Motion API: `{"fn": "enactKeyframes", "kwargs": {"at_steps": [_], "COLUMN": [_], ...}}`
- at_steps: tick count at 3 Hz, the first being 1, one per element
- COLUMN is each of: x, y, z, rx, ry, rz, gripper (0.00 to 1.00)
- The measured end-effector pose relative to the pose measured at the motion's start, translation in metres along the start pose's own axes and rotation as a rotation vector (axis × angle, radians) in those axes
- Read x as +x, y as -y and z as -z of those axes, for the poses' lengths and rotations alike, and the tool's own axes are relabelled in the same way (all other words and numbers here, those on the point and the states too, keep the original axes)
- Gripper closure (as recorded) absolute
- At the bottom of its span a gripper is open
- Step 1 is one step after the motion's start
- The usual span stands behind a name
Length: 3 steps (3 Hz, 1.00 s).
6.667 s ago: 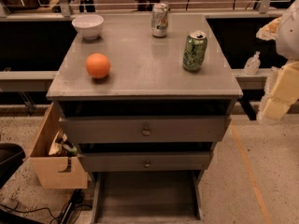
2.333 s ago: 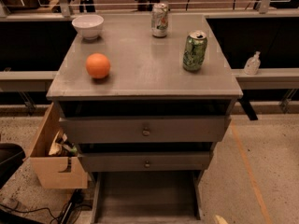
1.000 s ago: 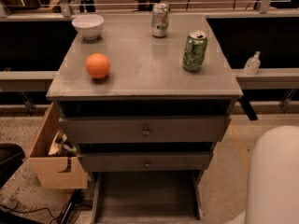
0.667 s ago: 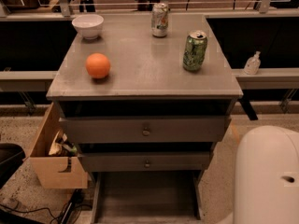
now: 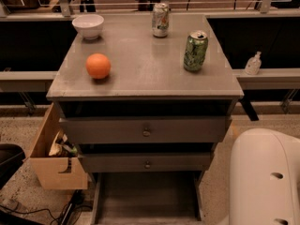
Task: Close bottom drawer
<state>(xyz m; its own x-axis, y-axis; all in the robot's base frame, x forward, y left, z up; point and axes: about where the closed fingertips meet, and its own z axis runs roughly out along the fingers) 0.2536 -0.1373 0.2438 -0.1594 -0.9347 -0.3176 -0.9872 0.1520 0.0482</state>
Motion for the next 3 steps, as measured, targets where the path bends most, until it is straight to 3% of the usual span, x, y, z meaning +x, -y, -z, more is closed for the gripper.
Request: {"fn": "enactKeyframes", "kwargs": {"at_steps": [2, 3], "x": [-0.005, -0.009], "y": [0.001, 0.009], "z": [-0.017, -0.050], "rx": [-0.024, -0.073], "ry": [-0.022, -0.038], "rz": [-0.007, -0.002], "gripper": [1.00, 1.00]}}
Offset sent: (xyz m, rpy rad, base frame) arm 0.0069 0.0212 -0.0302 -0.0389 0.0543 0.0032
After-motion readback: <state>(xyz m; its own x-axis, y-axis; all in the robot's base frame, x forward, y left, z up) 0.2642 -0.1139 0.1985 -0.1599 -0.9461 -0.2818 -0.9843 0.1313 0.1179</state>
